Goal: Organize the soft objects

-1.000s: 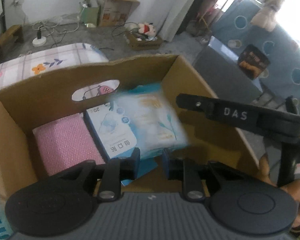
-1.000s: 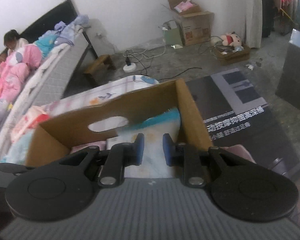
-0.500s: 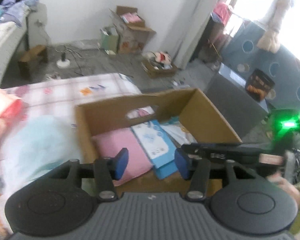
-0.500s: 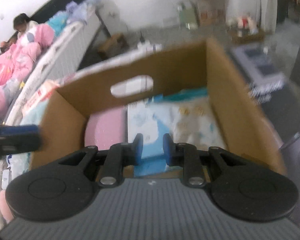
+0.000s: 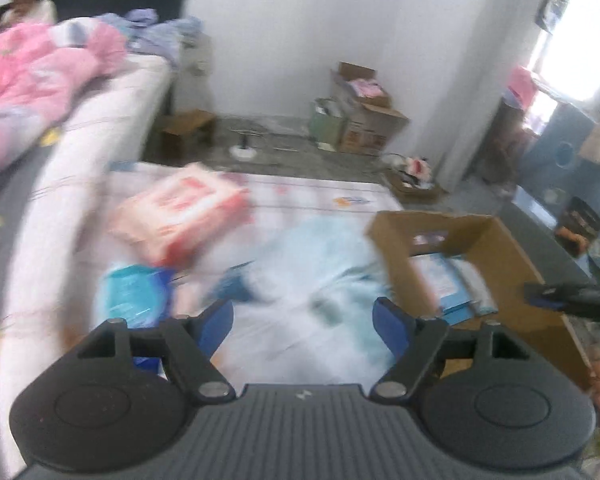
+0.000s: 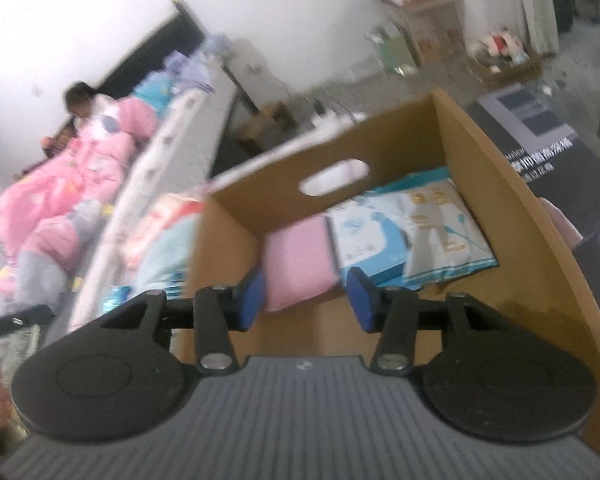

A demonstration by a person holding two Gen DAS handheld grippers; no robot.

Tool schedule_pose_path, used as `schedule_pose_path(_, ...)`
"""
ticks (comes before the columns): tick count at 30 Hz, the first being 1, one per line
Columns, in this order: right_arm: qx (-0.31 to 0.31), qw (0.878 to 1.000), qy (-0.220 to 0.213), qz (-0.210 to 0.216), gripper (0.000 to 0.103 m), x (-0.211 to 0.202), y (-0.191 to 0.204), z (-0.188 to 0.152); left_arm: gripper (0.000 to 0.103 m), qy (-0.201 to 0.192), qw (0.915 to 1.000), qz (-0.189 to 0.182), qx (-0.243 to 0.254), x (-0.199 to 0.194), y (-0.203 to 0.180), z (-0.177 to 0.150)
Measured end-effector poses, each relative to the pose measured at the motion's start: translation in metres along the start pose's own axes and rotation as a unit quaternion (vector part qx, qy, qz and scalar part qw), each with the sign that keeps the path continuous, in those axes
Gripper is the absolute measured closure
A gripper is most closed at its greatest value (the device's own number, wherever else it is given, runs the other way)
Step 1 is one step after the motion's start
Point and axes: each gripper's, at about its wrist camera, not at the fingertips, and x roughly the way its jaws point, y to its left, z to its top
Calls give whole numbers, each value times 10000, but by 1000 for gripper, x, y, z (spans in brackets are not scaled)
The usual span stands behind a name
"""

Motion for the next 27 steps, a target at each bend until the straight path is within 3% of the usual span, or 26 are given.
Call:
schedule_pose_path(5,-100,9984,-291,480,51,-48,40,-26,22,-167,9992,327,-158,-42,40,-42)
schedule_pose_path(10,-251,9945,-178,1004,50,-54,91,-55,22,-238,9973,501,-480,-67,73,-85)
schedule_pose_path(21,-406,9784,908,1813,48,13,195,-133,22,-192,9962,592,-612,-91,97,-160)
schedule_pose_path(27,-396,9694,1548,1863,44,59,229,-174,27,-230,9972,655,-275,-86,89,-182)
